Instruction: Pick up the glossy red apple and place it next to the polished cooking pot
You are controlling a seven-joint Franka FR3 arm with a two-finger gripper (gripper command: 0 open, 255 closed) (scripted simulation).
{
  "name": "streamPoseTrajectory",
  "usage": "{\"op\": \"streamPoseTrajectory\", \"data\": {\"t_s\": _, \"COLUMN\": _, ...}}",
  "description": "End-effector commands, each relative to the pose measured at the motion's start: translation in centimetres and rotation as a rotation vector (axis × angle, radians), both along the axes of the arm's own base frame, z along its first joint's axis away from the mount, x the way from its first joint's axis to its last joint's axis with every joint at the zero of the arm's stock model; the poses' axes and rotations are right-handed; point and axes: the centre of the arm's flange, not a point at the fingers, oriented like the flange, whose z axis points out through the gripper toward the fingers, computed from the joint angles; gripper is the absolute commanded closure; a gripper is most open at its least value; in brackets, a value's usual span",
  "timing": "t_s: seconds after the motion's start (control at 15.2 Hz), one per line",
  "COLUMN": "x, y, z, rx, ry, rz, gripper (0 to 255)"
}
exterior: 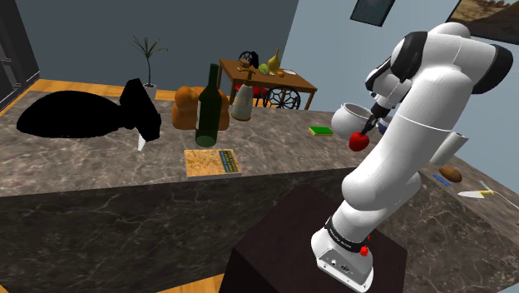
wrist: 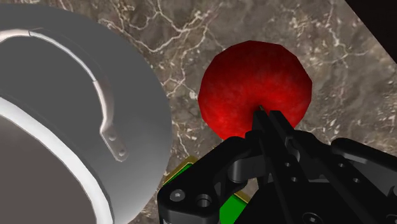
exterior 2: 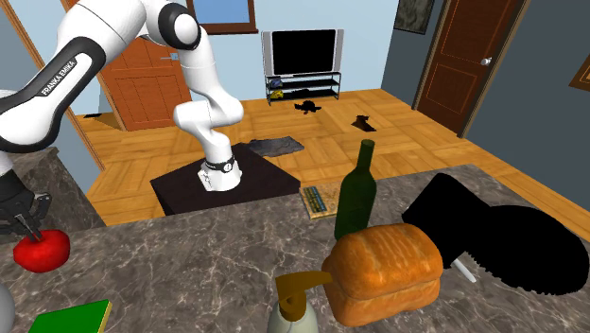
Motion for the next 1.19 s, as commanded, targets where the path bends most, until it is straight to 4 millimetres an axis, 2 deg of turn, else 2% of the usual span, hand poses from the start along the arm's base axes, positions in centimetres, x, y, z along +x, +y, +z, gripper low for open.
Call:
{"op": "streamPoseTrajectory", "data": {"t_s": 0.0, "x": 0.0, "y": 0.0, "z": -0.1, "rx": 0.0, "ry": 0.0, "rz": 0.0, "gripper": 255}}
{"op": "streamPoseTrajectory", "data": {"t_s": 0.26, "x": 0.0, "y": 0.0, "z": -0.1, "rx": 0.0, "ry": 0.0, "rz": 0.0, "gripper": 255}}
{"op": "streamPoseTrajectory", "data": {"t_s": 0.33, "x": 0.0, "y": 0.0, "z": -0.1, "rx": 0.0, "ry": 0.0, "rz": 0.0, "gripper": 0}}
{"op": "streamPoseTrajectory", "data": {"t_s": 0.66, "x": 0.0, "y": 0.0, "z": -0.1, "rx": 0.0, "ry": 0.0, "rz": 0.0, "gripper": 0}}
{"op": "streamPoseTrajectory", "data": {"t_s": 0.92, "x": -0.4, "y": 0.2, "z": 4.9, "rx": 0.0, "ry": 0.0, "rz": 0.0, "gripper": 0}}
{"op": "streamPoseTrajectory", "data": {"t_s": 1.12, "x": -0.4, "y": 0.2, "z": 4.9, "rx": 0.0, "ry": 0.0, "rz": 0.0, "gripper": 0}}
